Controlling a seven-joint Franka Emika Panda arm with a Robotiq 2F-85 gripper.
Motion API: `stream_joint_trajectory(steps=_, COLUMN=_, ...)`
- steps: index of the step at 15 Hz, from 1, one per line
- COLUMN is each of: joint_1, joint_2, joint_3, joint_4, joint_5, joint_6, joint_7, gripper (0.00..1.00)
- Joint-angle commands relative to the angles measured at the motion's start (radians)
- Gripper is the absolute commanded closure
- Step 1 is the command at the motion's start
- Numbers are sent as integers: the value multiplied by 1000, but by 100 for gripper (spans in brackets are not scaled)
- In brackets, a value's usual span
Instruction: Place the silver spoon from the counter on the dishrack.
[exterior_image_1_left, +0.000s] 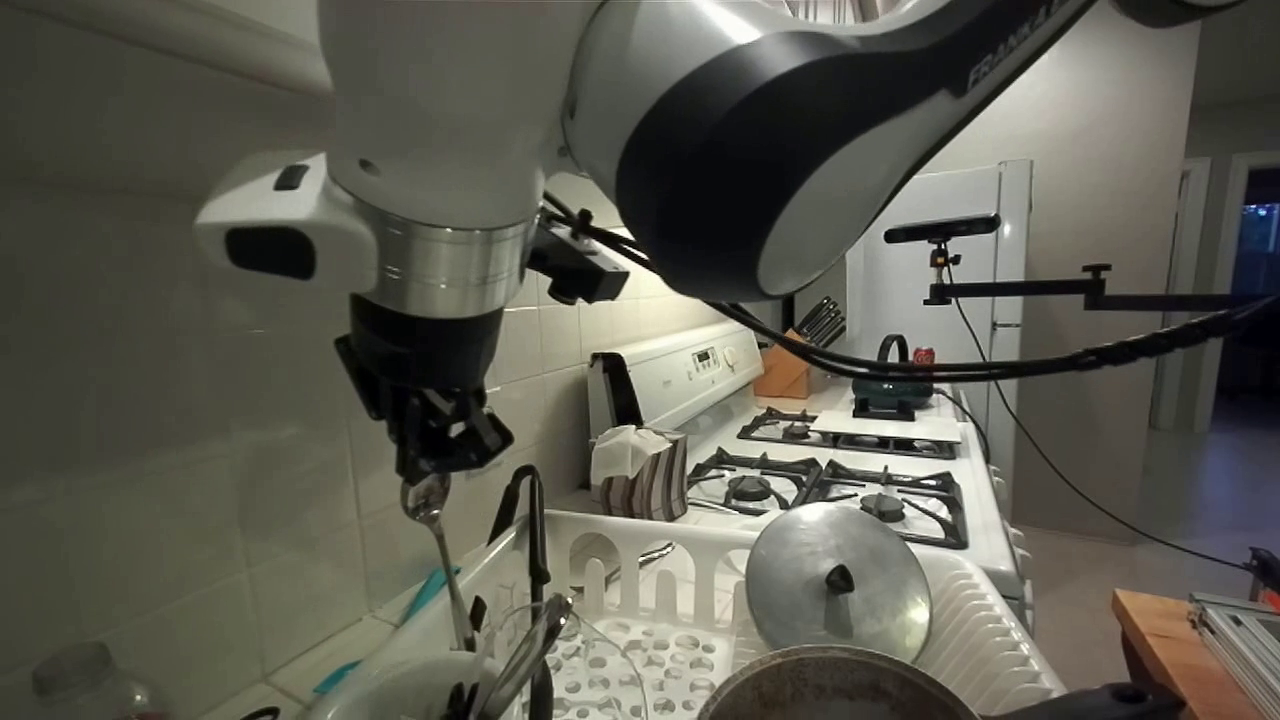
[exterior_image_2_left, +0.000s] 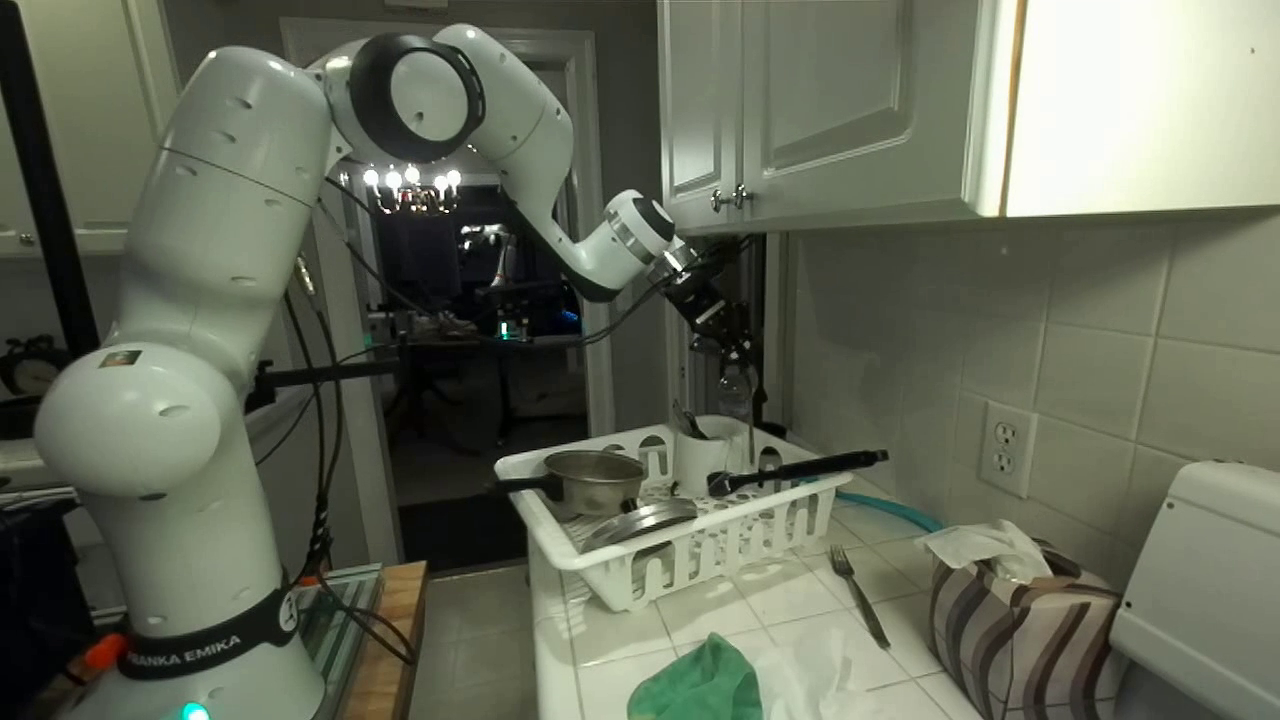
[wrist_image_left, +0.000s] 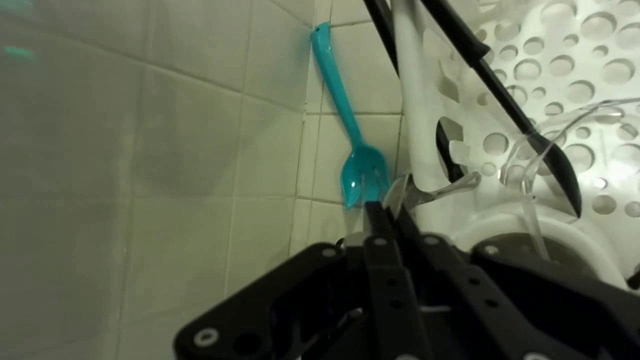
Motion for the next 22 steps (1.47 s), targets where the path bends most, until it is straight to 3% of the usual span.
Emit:
stream_joint_trajectory(steps=1, joint_1=23, joint_2=108, joint_3=8, joint_4=171, joint_5=39, joint_6=-105, joint_7=-256, gripper=99)
stream_joint_trajectory(steps=9, joint_1=65, joint_2=204, joint_3=3, joint_4=337, joint_5=139, joint_6=-363, joint_7=-573, gripper=99)
stream_joint_trajectory(steps=12, joint_1=86, joint_2=238, joint_3=-10, joint_4=383, joint_5=138, joint_6=-438, joint_7=-638, gripper=99)
stream_joint_trajectory(steps=17, joint_1=128, joint_2=345, joint_3=-17, joint_4=526, joint_5=137, joint_6=-671, joint_7=-734, gripper=99)
stream_joint_trajectory(steps=18, joint_1=128, joint_2=363, joint_3=-13, joint_4=551, joint_5=143, joint_6=-690, joint_7=-758, gripper=99)
stream_joint_trajectory(steps=19, joint_1=136, joint_2=293, joint_3=-19, joint_4=410, joint_5=112, joint_6=-593, joint_7=-671, gripper=99)
stream_joint_trajectory(steps=22, joint_1=140, joint_2=309, joint_3=-24, joint_4=419, joint_5=111, joint_6=-588, joint_7=-670, gripper=95)
